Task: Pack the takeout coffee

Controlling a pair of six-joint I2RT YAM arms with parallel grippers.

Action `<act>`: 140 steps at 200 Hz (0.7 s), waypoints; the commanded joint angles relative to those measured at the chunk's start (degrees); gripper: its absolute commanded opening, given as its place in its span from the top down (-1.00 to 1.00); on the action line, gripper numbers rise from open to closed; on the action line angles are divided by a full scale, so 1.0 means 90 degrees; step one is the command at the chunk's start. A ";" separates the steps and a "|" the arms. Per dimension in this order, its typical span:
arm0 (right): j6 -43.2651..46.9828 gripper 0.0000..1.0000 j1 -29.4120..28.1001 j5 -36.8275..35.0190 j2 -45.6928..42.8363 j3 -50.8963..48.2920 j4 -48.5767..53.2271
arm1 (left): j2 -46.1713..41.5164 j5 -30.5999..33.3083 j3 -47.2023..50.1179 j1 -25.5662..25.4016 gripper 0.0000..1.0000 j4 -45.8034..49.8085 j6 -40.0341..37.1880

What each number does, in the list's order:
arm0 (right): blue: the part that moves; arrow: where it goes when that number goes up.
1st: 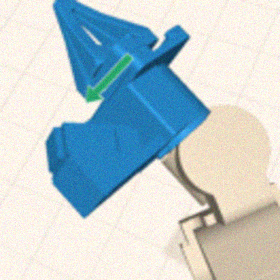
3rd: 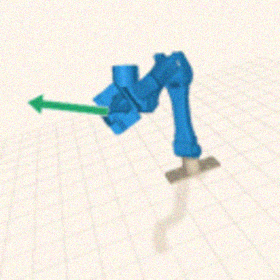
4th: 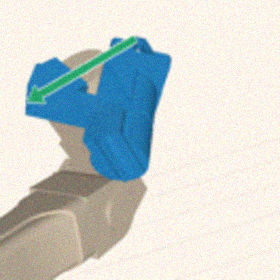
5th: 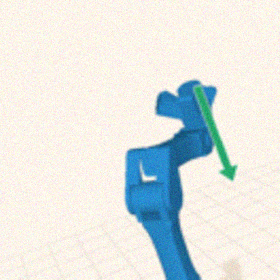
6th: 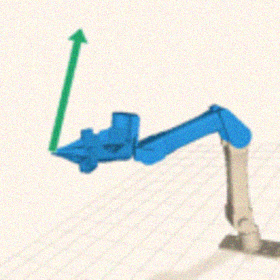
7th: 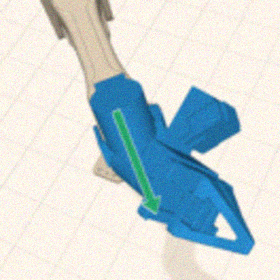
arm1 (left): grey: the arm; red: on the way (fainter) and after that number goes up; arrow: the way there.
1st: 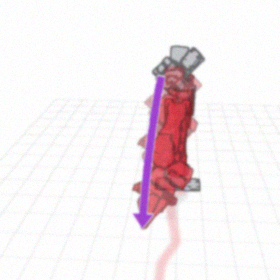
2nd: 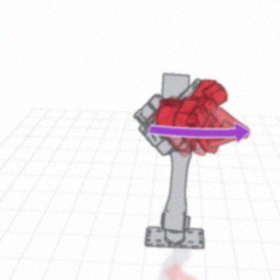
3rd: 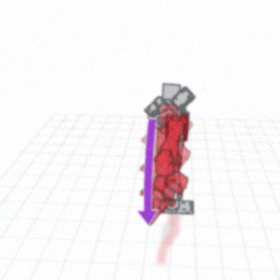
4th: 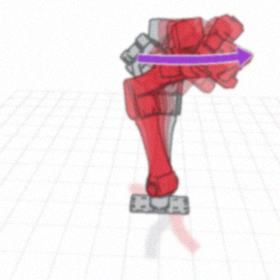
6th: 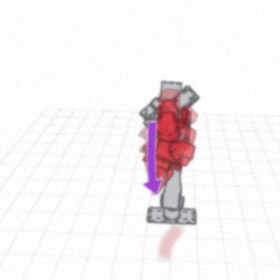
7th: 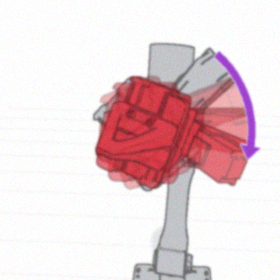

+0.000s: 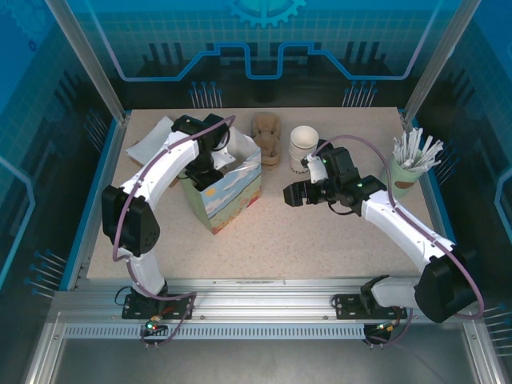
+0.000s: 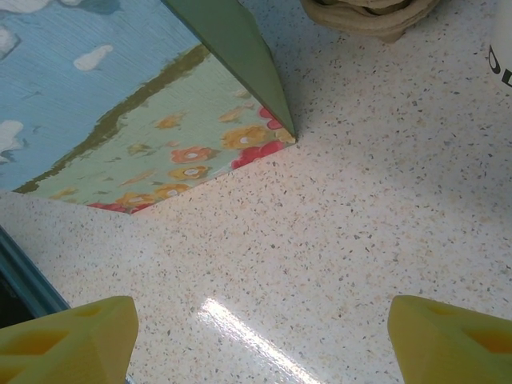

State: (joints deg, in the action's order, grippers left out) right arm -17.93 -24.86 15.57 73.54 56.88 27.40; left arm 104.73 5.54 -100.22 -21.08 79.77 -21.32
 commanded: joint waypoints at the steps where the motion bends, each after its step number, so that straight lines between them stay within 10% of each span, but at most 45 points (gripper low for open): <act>1: 0.0079 -0.66 -0.0096 0.0046 0.0060 0.0032 -0.0007 | 0.0000 -0.0064 -0.0006 0.0079 0.02 0.0060 0.0034; 140: 0.0088 -0.66 -0.0116 0.0036 0.0079 0.0037 0.0000 | 0.0024 -0.0059 -0.0028 0.0077 0.02 0.0060 0.0034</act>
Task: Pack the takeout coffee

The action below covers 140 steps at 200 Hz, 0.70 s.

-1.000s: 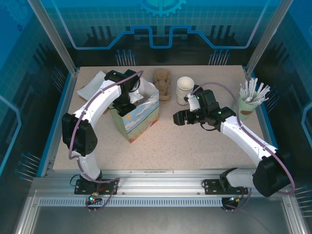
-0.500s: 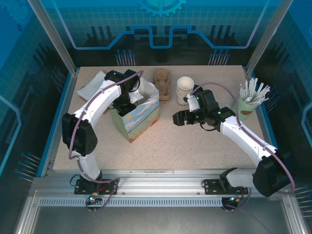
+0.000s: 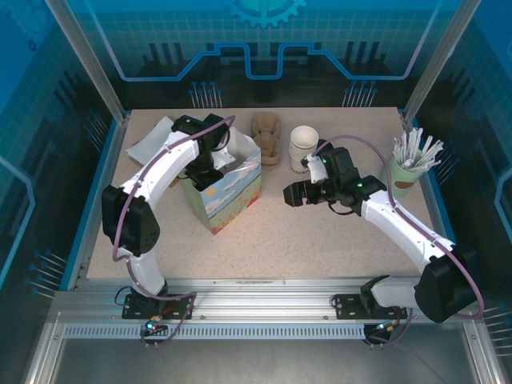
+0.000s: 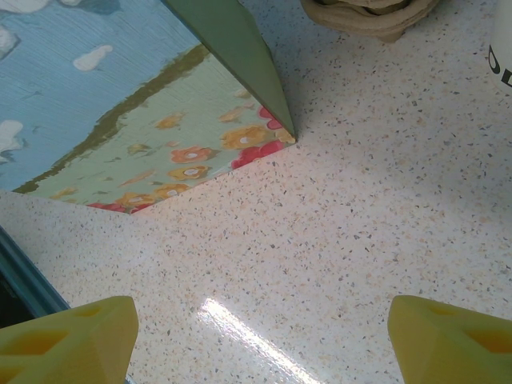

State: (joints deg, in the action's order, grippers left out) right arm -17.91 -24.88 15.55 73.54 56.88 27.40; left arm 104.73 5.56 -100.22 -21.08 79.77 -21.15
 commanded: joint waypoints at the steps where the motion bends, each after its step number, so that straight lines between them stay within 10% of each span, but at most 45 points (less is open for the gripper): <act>1: 0.0091 -0.66 -0.0115 0.0039 0.0080 0.0037 -0.0003 | 0.0029 -0.0061 -0.0027 0.0077 0.02 0.0062 0.0015; 140: 0.0115 -0.66 -0.0145 0.0021 0.0090 0.0065 0.0043 | 0.0325 -0.0055 -0.0025 0.0080 0.02 -0.0145 -0.0026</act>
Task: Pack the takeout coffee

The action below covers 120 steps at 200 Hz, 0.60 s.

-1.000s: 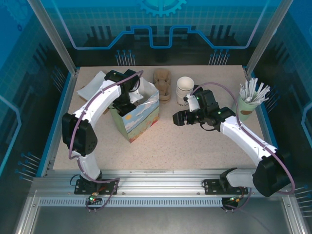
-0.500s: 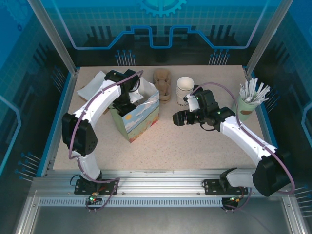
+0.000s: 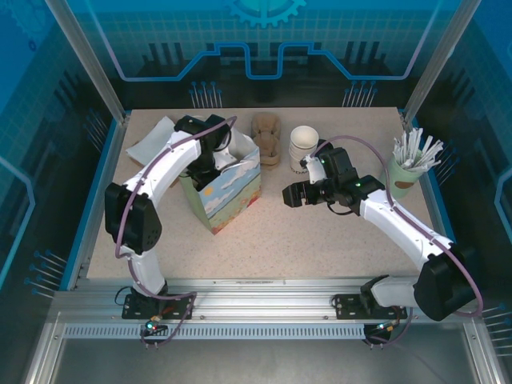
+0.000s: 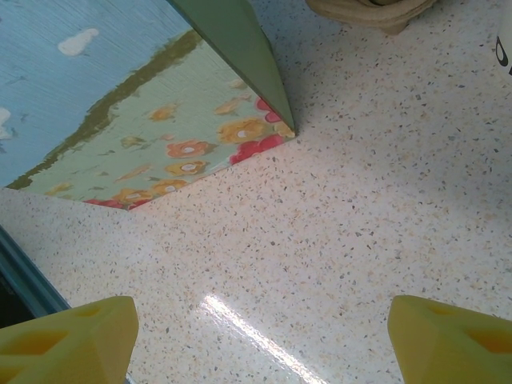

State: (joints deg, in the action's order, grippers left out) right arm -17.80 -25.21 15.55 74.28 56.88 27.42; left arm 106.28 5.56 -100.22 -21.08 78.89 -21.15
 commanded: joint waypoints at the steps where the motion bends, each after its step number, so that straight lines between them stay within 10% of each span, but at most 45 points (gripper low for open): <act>1: 0.0103 -0.66 -0.0109 0.0021 0.0008 0.0065 0.0035 | 0.0153 -0.0058 -0.0025 0.0079 0.02 -0.0042 -0.0025; 120: 0.0098 -0.66 -0.0128 0.0039 0.0008 0.0053 0.0030 | 0.0291 -0.0110 0.0104 0.0086 0.02 -0.0187 -0.0024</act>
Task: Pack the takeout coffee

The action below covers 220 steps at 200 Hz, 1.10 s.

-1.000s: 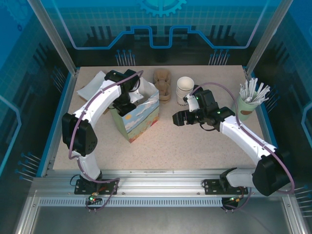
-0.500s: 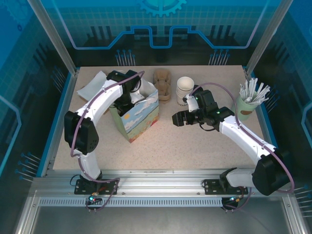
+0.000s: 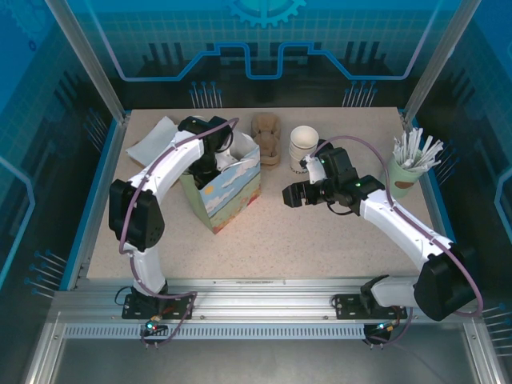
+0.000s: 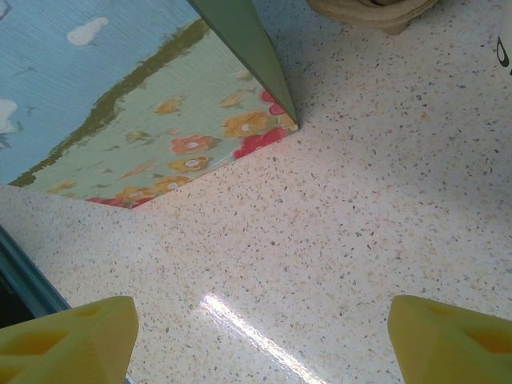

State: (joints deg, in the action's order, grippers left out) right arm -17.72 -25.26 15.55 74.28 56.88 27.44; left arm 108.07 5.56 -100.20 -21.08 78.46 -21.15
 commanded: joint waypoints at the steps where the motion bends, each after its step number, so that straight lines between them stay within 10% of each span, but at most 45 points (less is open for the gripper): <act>1: 0.0086 -0.66 -0.0123 0.0039 0.0003 0.0055 0.0027 | 0.0092 -0.0105 0.0105 0.0086 0.02 -0.0141 -0.0024; 220: 0.0074 -0.66 -0.0212 0.0037 0.0069 0.0036 0.0008 | 0.0232 -0.0022 0.0357 0.0103 0.00 -0.0319 0.0143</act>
State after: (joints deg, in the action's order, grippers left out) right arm -17.72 -26.02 15.42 74.61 56.88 27.42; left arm 108.73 5.58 -97.27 -20.91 76.14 -20.93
